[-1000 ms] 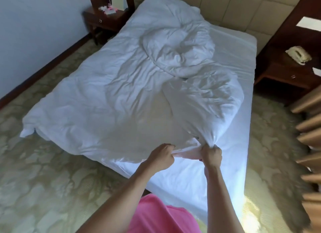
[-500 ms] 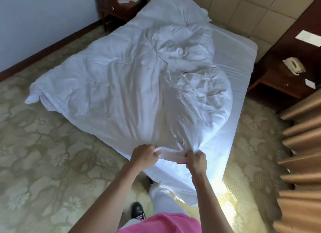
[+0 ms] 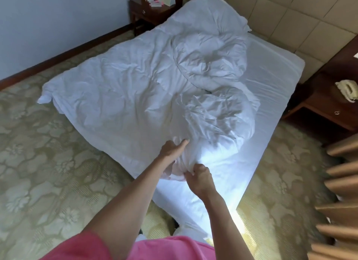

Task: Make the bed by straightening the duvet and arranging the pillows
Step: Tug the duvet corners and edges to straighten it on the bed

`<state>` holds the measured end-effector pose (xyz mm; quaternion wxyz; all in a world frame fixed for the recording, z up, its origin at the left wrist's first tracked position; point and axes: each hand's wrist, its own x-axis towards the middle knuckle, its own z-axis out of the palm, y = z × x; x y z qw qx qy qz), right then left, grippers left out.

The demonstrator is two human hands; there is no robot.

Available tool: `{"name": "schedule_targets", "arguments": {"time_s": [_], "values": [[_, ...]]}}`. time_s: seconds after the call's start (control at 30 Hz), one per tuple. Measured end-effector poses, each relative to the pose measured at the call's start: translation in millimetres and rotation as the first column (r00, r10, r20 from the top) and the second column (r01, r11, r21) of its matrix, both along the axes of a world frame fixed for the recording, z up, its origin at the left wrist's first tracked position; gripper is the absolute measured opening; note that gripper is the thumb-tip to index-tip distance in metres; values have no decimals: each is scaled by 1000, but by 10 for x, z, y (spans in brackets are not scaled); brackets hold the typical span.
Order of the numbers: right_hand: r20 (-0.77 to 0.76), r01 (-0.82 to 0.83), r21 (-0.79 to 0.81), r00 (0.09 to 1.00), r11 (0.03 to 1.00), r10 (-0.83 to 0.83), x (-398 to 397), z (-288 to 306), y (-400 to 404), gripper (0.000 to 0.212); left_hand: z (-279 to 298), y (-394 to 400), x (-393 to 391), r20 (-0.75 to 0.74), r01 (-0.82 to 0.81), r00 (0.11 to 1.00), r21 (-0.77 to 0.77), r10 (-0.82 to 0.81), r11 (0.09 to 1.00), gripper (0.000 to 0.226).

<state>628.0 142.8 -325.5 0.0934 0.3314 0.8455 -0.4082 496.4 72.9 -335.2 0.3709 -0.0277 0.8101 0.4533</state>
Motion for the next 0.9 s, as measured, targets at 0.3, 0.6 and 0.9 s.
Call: {"name": "schedule_targets", "arguments": {"time_s": [0.3,0.6,0.9], "values": [[25,-60,-224,997,973,67,73,-238,585,35,-121,501,86,-72,-230,972,-78,224,970,34],[-23,-305,-265,950,915,310,137,-207,440,26,-83,503,311,-27,-181,984,-91,179,979,39],[224,330,-836,935,438,-276,491,-171,783,65,132,-224,1362,-74,139,989,133,-130,981,12]]}}
